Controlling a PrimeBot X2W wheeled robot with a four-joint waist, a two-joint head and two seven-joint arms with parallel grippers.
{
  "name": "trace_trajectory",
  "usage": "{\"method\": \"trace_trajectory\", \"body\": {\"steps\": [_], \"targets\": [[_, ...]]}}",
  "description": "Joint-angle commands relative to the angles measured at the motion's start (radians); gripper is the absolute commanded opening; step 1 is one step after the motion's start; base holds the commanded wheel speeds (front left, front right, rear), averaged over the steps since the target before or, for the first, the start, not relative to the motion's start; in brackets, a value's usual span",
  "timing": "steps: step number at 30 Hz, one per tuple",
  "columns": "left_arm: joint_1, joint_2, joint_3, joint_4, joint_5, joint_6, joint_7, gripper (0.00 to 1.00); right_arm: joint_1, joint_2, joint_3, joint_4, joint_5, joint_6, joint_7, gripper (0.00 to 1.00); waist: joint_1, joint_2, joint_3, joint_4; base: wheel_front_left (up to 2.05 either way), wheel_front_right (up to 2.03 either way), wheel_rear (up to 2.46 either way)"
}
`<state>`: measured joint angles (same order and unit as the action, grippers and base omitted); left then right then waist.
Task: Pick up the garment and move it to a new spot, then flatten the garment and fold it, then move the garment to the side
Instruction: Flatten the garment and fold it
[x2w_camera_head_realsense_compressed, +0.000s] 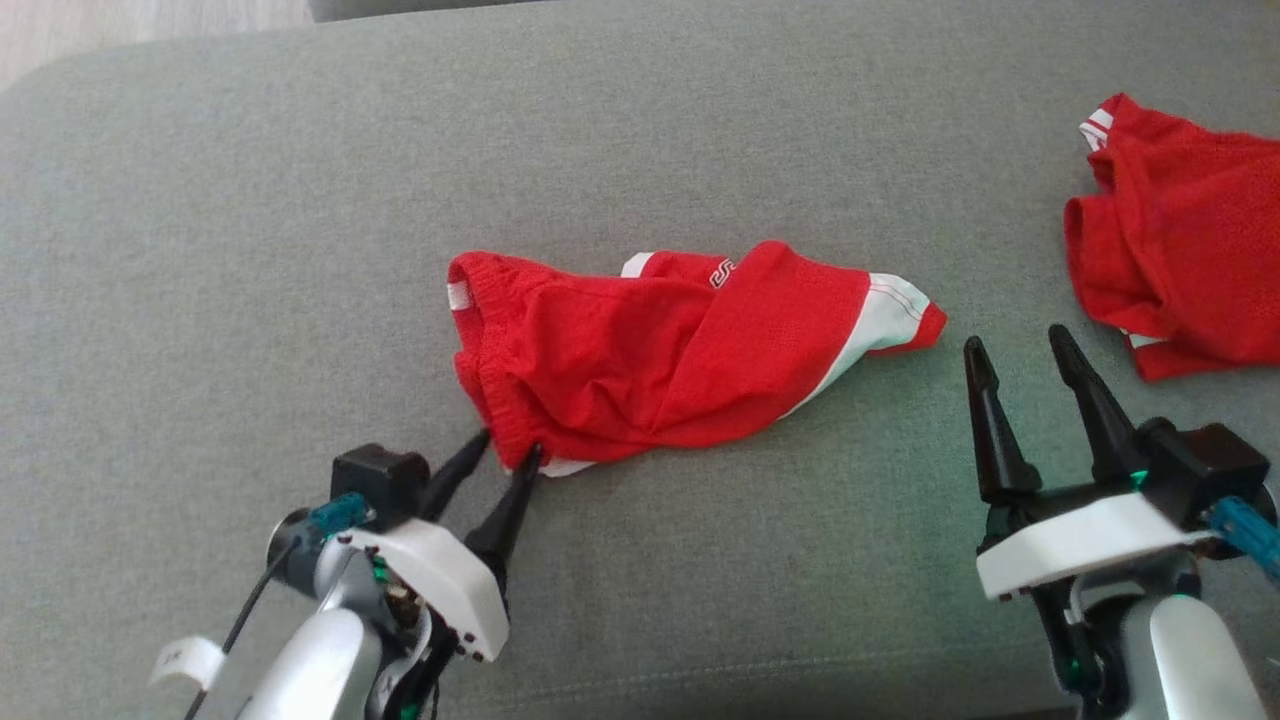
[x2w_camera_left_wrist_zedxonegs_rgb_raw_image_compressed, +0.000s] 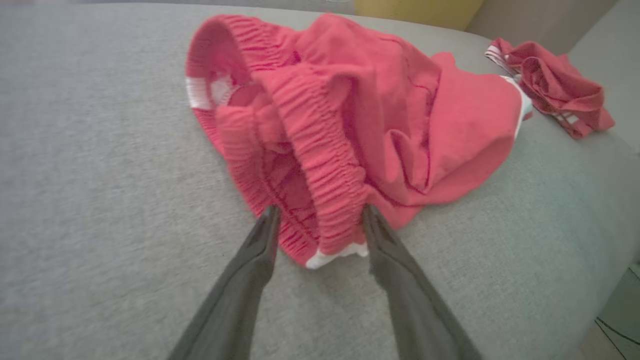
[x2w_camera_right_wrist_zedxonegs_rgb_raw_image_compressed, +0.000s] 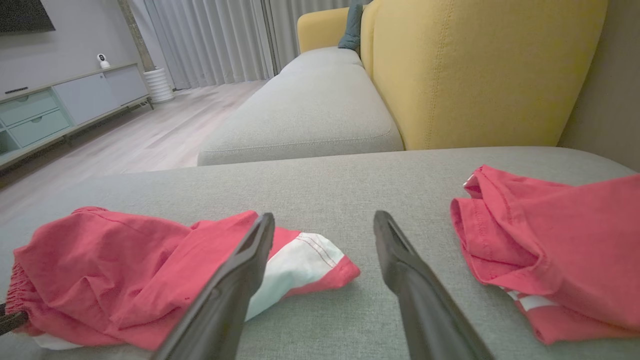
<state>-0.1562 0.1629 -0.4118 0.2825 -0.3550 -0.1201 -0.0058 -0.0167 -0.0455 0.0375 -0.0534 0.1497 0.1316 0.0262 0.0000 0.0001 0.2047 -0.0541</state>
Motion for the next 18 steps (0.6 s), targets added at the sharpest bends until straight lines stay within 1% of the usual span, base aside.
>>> {"method": "trace_trajectory", "body": {"steps": [1, 5, 9, 18], "targets": [[-0.046, 0.023, 0.025, -0.029, -0.001, -0.003, -0.002, 0.00, -0.033, -0.005, 0.019, -0.033, 0.006, -0.001, -0.011, 1.00, 0.0000, -0.0001, 0.002, -0.002, 0.00, 0.00, 0.00], [-0.055, 0.037, 0.013, -0.062, -0.009, -0.005, -0.014, 0.00, -0.033, -0.005, 0.012, -0.029, 0.007, -0.001, -0.014, 1.00, 0.0000, -0.0001, 0.005, -0.004, 0.00, 0.00, 0.00], [-0.041, 0.059, 0.001, -0.172, -0.007, -0.006, -0.010, 0.00, -0.029, -0.005, 0.001, -0.030, 0.010, -0.001, -0.016, 1.00, 0.0000, -0.0001, 0.006, 0.007, 0.00, 0.00, 0.00], [-0.026, 0.104, -0.016, -0.458, -0.034, -0.006, 0.059, 0.00, -0.032, -0.005, -0.011, -0.027, 0.015, -0.001, -0.017, 1.00, 0.0000, -0.0001, -0.002, 0.037, 0.00, 0.00, 0.00]]}}
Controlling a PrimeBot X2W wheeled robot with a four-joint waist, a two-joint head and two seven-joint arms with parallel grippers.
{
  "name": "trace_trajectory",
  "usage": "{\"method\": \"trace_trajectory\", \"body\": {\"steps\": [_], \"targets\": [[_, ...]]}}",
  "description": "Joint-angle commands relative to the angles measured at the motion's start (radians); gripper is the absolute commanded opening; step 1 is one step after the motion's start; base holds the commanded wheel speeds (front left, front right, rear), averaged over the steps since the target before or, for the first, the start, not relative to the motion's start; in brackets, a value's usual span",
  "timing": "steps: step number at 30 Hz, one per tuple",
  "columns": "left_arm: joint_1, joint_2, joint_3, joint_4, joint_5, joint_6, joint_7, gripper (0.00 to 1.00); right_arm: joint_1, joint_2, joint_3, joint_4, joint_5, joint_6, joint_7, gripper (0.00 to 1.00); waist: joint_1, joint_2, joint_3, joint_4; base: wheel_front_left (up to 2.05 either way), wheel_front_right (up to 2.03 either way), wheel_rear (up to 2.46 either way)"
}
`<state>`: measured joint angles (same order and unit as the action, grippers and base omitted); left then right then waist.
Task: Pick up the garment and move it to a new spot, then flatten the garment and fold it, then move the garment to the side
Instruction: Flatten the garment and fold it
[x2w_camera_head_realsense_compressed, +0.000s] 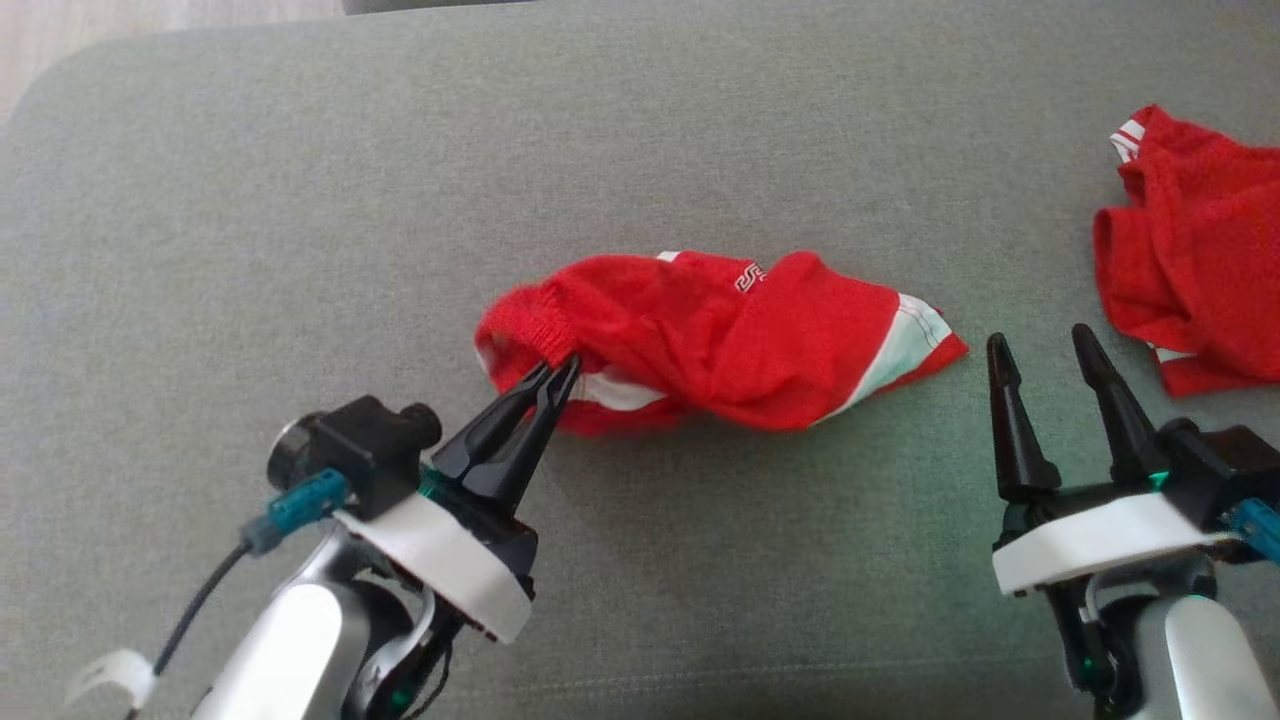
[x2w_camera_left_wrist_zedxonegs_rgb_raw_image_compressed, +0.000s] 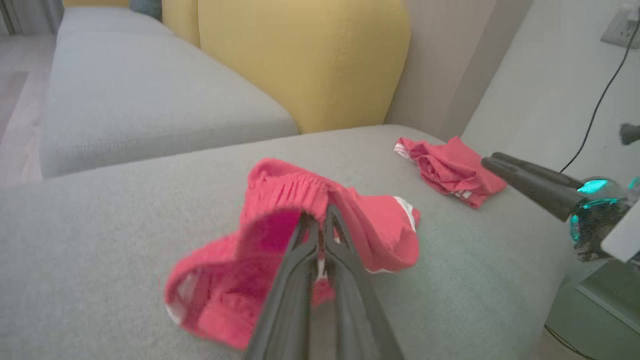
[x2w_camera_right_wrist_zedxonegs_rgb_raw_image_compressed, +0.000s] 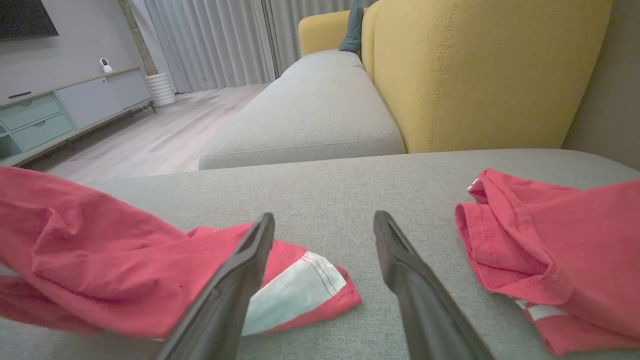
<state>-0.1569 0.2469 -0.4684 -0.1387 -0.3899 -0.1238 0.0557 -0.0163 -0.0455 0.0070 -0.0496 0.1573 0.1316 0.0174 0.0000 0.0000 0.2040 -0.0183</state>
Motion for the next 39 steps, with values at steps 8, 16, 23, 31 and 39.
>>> {"method": "trace_trajectory", "body": {"steps": [8, 16, 23, 31, 39], "targets": [[-0.077, 0.042, 0.086, -0.116, -0.014, 0.023, 0.052, 0.00, -0.042, -0.005, 0.037, -0.019, 0.019, -0.001, -0.014, 1.00, 0.0000, 0.0000, -0.001, -0.014, 0.00, 0.00, 0.00], [-0.074, 0.058, 0.156, 0.100, -0.066, 0.044, 0.042, 0.00, -0.045, -0.005, 0.032, -0.015, 0.026, -0.001, -0.020, 1.00, 0.0000, 0.0000, 0.017, -0.037, 0.00, 0.00, 0.00], [-0.061, 0.052, 0.160, 0.298, -0.105, 0.031, 0.006, 0.00, -0.047, -0.005, 0.030, -0.018, 0.024, -0.001, -0.018, 1.00, 0.0000, 0.0000, 0.027, -0.037, 0.00, 0.00, 0.00], [-0.031, 0.024, 0.152, 0.362, -0.095, 0.037, -0.112, 1.00, -0.044, -0.005, 0.025, -0.022, 0.015, -0.001, -0.012, 1.00, 0.0000, 0.0000, 0.014, -0.024, 0.00, 0.00, 0.00], [0.024, -0.003, 0.201, 0.273, -0.009, 0.177, -0.280, 1.00, -0.039, -0.005, 0.026, -0.042, -0.011, -0.001, 0.000, 1.00, 0.0000, 0.0000, -0.019, -0.004, 0.00, 0.00, 0.00]]}}
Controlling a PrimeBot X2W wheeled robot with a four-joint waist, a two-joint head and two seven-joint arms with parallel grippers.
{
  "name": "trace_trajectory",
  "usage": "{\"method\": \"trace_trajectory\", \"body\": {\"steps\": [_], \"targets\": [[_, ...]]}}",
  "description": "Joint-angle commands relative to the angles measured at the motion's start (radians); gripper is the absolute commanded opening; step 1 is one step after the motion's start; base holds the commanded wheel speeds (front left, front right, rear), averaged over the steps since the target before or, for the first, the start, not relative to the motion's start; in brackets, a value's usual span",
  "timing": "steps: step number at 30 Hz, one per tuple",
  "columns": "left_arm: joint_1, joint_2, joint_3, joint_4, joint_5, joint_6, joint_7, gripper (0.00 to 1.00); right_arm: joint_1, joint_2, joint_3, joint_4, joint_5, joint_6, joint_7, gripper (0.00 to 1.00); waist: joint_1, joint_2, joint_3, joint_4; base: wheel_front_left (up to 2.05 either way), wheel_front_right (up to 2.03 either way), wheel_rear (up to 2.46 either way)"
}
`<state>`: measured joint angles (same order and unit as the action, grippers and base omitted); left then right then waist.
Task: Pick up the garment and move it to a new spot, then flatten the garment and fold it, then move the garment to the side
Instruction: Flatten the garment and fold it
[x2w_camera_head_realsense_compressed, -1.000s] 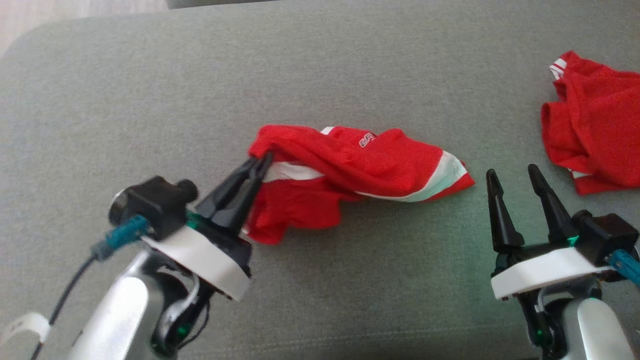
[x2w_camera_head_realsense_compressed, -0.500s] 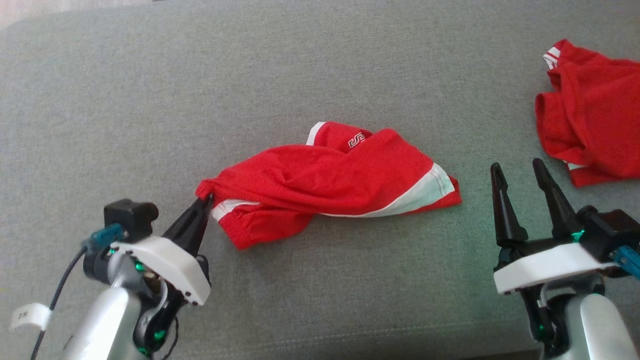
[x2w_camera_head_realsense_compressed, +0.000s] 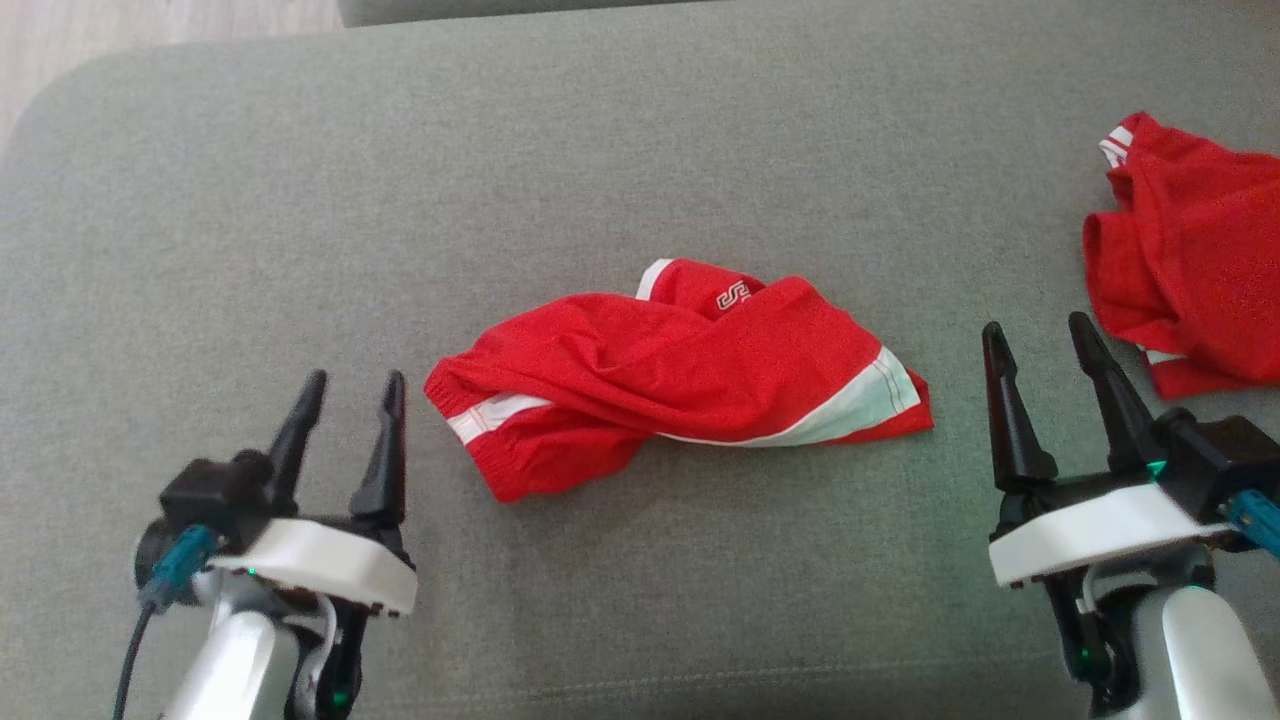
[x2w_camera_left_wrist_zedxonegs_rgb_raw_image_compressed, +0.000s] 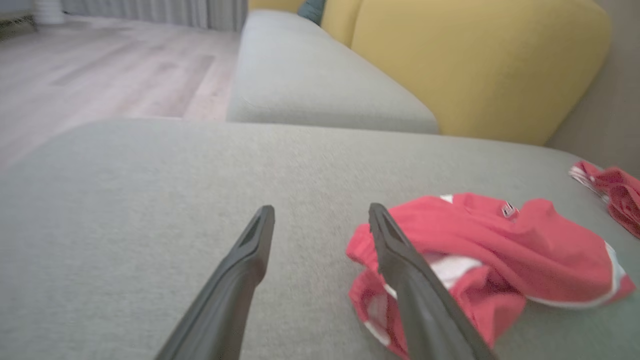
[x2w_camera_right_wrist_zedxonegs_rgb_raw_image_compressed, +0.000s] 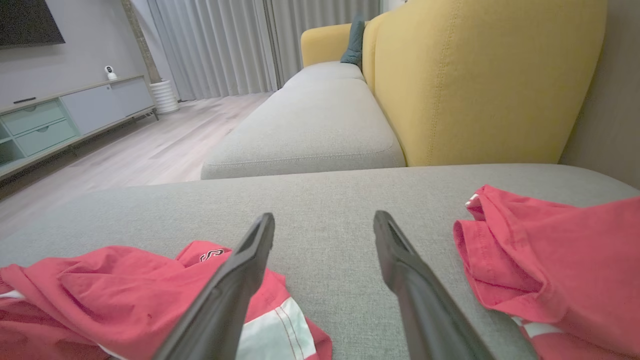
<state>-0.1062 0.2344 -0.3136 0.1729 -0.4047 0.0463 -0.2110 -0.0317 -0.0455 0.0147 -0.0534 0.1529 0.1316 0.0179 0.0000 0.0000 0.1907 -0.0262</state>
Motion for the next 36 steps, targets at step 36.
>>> {"method": "trace_trajectory", "body": {"steps": [36], "targets": [[-0.051, -0.002, 0.077, -0.185, 0.139, 0.059, -0.051, 1.00, -0.104, -0.064, 0.126, 0.024, 0.005, -0.001, 0.141, 1.00, 0.0000, 0.0000, 0.057, 0.059, 0.00, 0.00, 0.00]]}}
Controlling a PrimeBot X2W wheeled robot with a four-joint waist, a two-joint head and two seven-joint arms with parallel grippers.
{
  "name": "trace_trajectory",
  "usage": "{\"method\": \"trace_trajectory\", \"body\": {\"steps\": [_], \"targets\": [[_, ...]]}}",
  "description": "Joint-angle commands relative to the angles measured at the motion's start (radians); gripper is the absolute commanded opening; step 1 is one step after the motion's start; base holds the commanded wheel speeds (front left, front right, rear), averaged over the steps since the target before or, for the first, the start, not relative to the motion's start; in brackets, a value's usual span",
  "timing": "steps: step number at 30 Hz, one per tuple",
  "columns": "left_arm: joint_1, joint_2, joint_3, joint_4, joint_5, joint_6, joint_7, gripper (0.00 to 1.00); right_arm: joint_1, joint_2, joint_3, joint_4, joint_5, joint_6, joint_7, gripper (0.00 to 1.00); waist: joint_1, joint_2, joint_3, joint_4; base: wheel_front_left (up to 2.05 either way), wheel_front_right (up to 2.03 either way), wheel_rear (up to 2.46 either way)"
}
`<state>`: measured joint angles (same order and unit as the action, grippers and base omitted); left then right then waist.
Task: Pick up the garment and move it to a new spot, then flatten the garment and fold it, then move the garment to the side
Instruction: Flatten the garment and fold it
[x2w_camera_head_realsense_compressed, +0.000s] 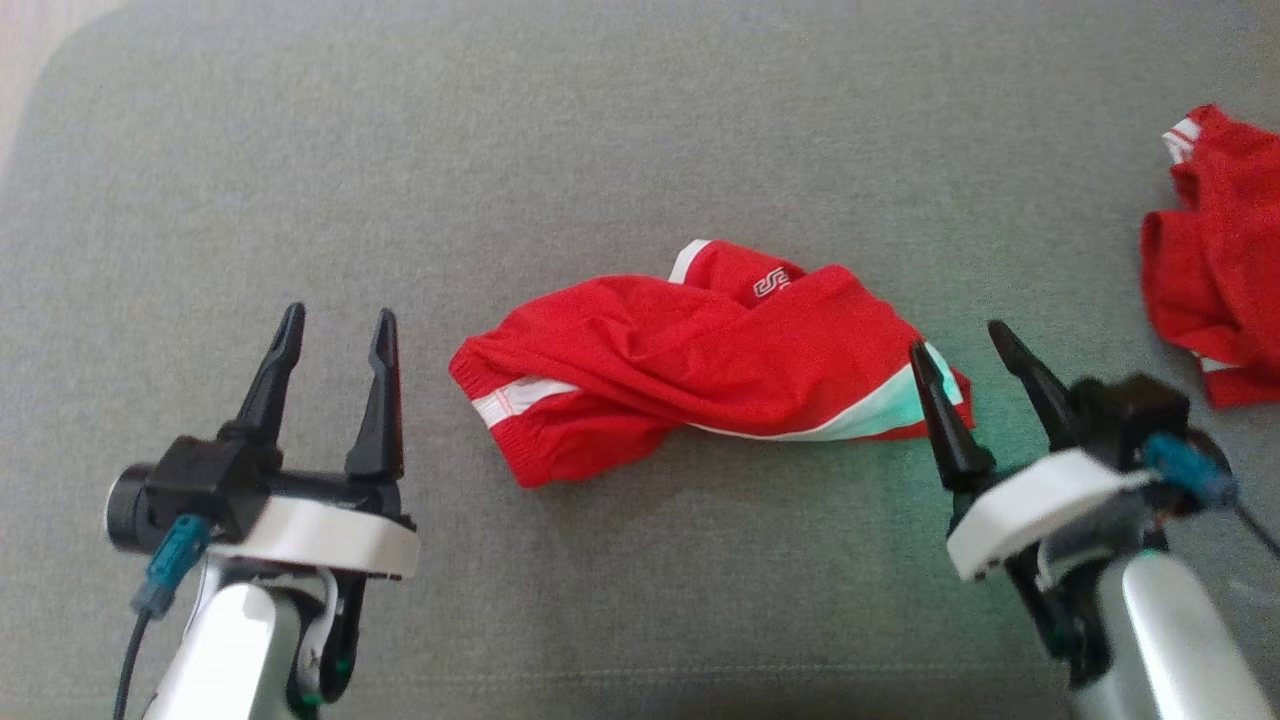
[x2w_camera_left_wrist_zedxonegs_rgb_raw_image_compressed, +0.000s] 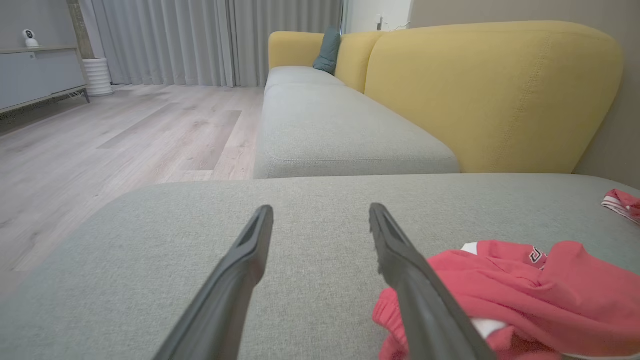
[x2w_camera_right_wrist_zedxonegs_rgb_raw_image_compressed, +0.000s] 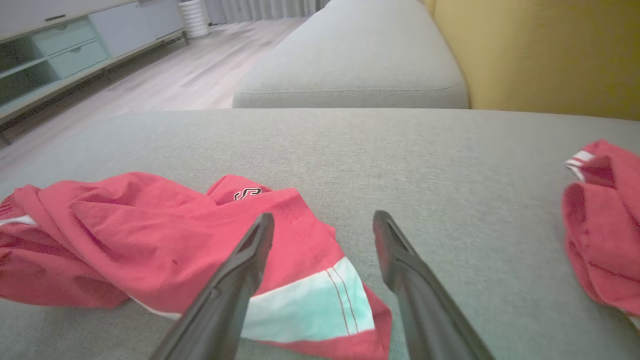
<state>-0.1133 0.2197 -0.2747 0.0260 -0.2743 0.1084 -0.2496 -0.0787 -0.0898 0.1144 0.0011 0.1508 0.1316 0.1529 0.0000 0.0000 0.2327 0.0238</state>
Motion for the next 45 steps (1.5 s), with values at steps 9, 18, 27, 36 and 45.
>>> {"method": "trace_trajectory", "body": {"steps": [9, 18, 27, 36, 45], "targets": [[-0.099, -0.016, 0.032, -0.033, 0.023, -0.034, -0.012, 1.00, -0.265, -0.144, 0.162, 0.126, 0.139, -0.001, 0.162, 1.00, 0.0000, 0.0000, 0.078, 0.047, 0.00, 0.00, 0.00], [-0.123, -0.051, 0.048, -0.020, 0.044, -0.063, -0.012, 1.00, -0.361, -0.247, 0.280, 0.181, 0.265, -0.001, 0.268, 0.00, 0.0000, 0.0000, 0.101, 0.069, 0.00, 0.00, 0.00], [-0.120, -0.065, 0.073, -0.016, 0.063, -0.080, -0.012, 1.00, -0.365, -0.266, 0.262, 0.140, 0.298, -0.001, 0.196, 0.00, 0.0000, 0.0000, 0.103, 0.063, 0.00, 0.00, 0.00], [-0.121, -0.077, 0.082, -0.005, 0.084, -0.101, -0.012, 1.00, -0.396, -0.215, 0.106, 0.171, 0.288, -0.001, 0.104, 0.00, 0.0000, 0.0000, 0.102, 0.057, 0.00, 0.00, 0.00], [-0.144, -0.088, 0.075, 0.011, 0.101, -0.121, -0.012, 1.00, -0.547, -0.162, 0.051, 0.375, 0.278, -0.001, -0.034, 0.00, 0.0000, 0.0000, 0.139, 0.075, 0.00, 0.00, 0.00]]}}
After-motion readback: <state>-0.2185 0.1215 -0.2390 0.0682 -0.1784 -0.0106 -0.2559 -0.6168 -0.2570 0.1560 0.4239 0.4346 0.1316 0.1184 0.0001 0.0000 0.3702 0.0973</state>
